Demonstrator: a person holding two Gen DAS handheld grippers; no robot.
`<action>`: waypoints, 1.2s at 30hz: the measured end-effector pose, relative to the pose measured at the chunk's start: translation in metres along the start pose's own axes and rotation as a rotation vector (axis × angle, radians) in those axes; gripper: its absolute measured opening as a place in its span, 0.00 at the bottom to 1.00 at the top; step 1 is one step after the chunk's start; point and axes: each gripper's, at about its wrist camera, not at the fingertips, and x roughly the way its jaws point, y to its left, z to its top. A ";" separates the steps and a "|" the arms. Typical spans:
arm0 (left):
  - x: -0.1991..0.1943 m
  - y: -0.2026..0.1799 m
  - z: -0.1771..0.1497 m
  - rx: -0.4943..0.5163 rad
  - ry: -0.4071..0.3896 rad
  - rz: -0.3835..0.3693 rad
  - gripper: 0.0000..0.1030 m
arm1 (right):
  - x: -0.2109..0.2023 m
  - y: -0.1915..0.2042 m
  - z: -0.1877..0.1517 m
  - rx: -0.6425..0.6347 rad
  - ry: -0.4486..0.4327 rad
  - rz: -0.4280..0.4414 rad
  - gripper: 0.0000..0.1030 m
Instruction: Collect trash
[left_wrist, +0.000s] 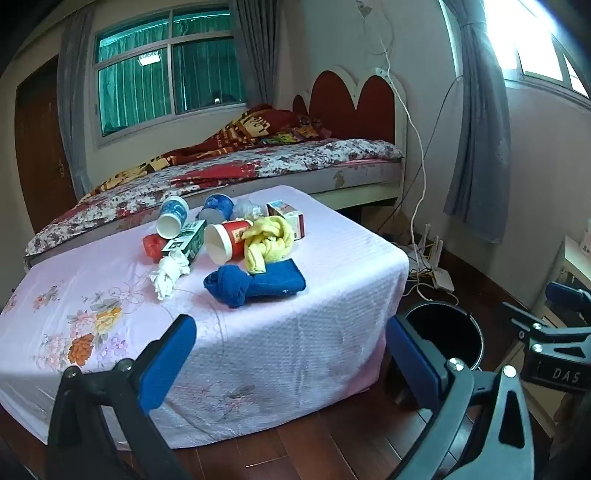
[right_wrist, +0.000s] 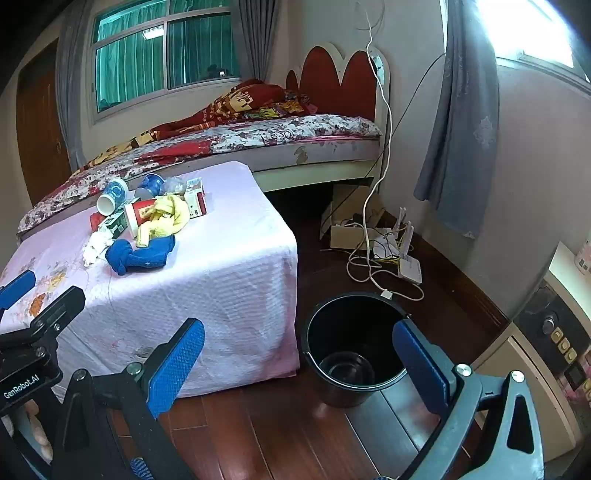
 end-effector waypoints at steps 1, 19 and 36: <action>0.000 0.000 0.000 0.004 0.001 -0.005 0.99 | 0.000 0.000 0.000 -0.001 -0.003 -0.001 1.00; -0.004 0.001 -0.001 0.011 0.010 0.007 0.99 | 0.000 -0.005 0.002 0.007 -0.005 0.007 1.00; -0.005 0.008 -0.003 0.009 0.012 0.007 0.99 | 0.000 0.000 0.003 0.004 -0.004 0.003 1.00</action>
